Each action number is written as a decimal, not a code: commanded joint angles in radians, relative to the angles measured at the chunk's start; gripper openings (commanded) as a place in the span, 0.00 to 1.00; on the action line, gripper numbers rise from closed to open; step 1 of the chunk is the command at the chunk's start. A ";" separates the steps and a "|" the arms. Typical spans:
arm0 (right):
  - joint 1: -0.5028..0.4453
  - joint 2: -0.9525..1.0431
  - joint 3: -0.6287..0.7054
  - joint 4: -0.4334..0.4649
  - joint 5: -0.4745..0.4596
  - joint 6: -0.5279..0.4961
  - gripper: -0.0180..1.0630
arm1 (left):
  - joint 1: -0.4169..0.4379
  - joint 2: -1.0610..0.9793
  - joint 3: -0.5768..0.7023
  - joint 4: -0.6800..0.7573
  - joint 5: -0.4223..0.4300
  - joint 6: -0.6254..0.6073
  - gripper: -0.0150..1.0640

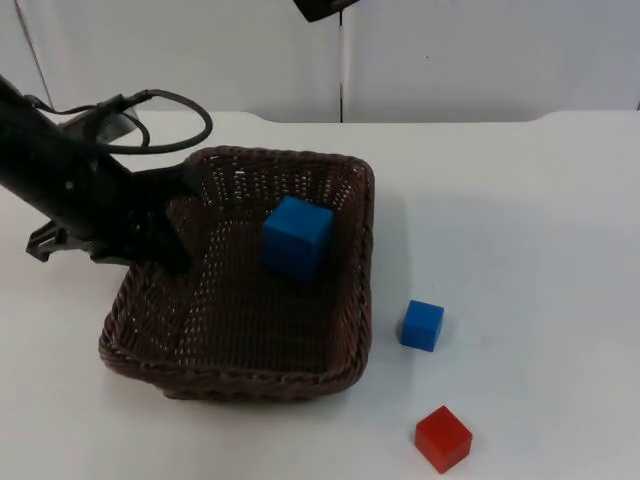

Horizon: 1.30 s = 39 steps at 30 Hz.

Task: Pick up the basket with the left hand and place the largest block into the basket with the right hand.

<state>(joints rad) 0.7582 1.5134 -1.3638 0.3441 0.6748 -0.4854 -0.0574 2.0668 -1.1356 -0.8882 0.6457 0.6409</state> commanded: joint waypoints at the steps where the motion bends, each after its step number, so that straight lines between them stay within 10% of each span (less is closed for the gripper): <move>1: 0.004 -0.017 0.002 -0.003 -0.013 0.004 0.74 | -0.001 -0.006 -0.009 -0.035 0.022 0.005 0.18; 5: 0.004 -0.017 0.002 -0.007 -0.013 0.002 0.74 | -0.001 -0.006 -0.009 -0.027 0.022 0.005 0.57; 11: 0.004 -0.018 0.002 -0.020 -0.011 0.002 0.74 | -0.001 -0.008 -0.009 0.039 -0.014 0.002 0.77; 23: 0.004 -0.018 0.002 -0.026 -0.013 0.002 0.74 | -0.001 -0.114 -0.007 0.234 -0.106 -0.146 0.77; 39: 0.004 -0.130 0.002 -0.111 -0.008 0.075 0.74 | -0.001 -0.379 -0.006 0.384 -0.022 -0.258 0.77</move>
<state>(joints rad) 0.7582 1.4171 -1.3638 0.2446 0.6638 -0.4205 -0.0574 1.7283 -1.1372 -0.5256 0.6047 0.3993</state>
